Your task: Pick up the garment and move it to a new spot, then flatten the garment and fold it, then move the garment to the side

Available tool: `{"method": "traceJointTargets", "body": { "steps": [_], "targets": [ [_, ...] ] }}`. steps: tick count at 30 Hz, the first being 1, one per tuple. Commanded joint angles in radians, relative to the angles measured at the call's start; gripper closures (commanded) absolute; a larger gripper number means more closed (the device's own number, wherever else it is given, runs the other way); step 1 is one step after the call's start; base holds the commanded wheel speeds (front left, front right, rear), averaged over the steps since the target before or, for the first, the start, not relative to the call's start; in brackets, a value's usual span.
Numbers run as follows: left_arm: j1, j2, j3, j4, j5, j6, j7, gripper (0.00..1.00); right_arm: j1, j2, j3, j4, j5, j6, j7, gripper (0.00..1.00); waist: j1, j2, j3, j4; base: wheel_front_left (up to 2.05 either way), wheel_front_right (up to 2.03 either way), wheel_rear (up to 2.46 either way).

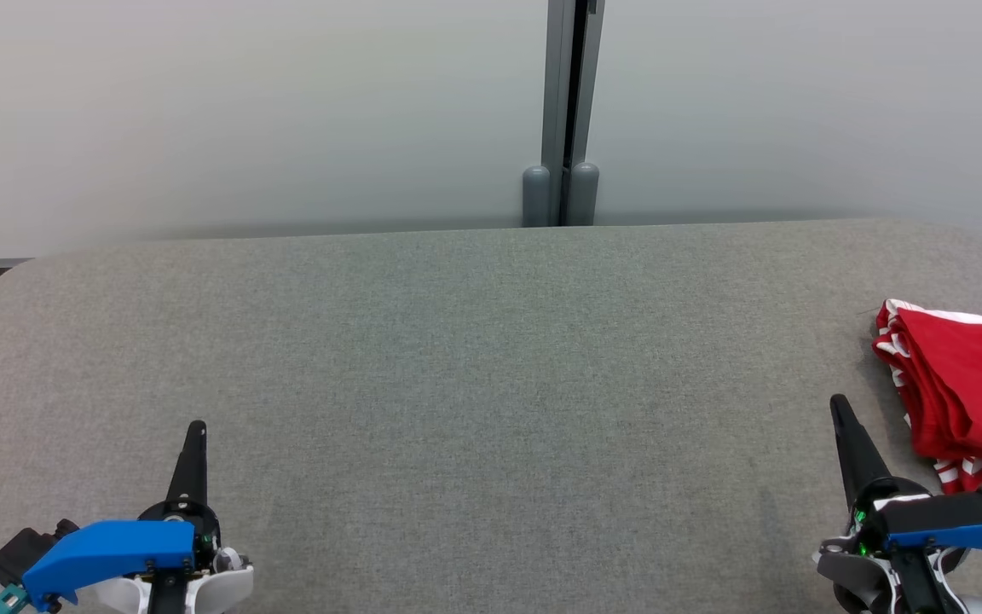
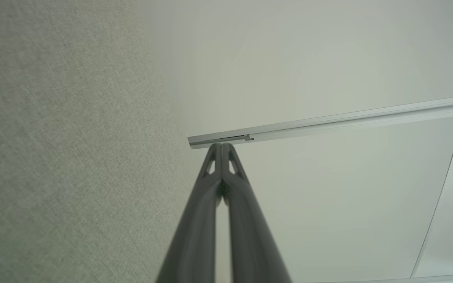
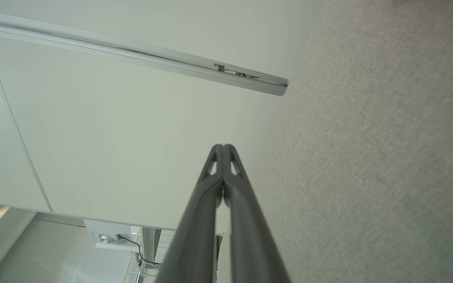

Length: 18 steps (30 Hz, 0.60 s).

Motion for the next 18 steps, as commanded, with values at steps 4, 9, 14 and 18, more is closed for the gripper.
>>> {"method": "traceJointTargets", "body": {
  "steps": [4, 9, 14, 18],
  "targets": [
    [-0.020, 0.000, 0.010, -0.015, -0.042, -0.009, 0.015, 1.00, 0.017, -0.008, -0.006, -0.021, 0.050, 0.000, 0.014, 1.00, 0.0000, 0.0000, 0.000, 0.000, 0.00, 0.00, 0.00],
    [-0.023, 0.000, 0.018, -0.019, -0.077, -0.014, 0.026, 1.00, 0.017, -0.008, -0.009, -0.029, 0.089, 0.000, 0.025, 1.00, 0.0000, 0.0000, 0.001, -0.001, 0.00, 0.00, 0.00],
    [-0.026, 0.000, 0.026, -0.023, -0.111, -0.018, 0.035, 1.00, 0.021, -0.008, -0.013, -0.037, 0.126, 0.000, 0.034, 1.00, 0.0000, 0.0000, 0.001, -0.001, 0.00, 0.00, 0.00],
    [-0.027, 0.000, 0.032, -0.027, -0.137, -0.023, 0.042, 1.00, 0.024, -0.009, -0.016, -0.044, 0.155, 0.001, 0.041, 1.00, 0.0000, 0.0000, 0.001, -0.001, 0.00, 0.00, 0.00]
  ]
}}
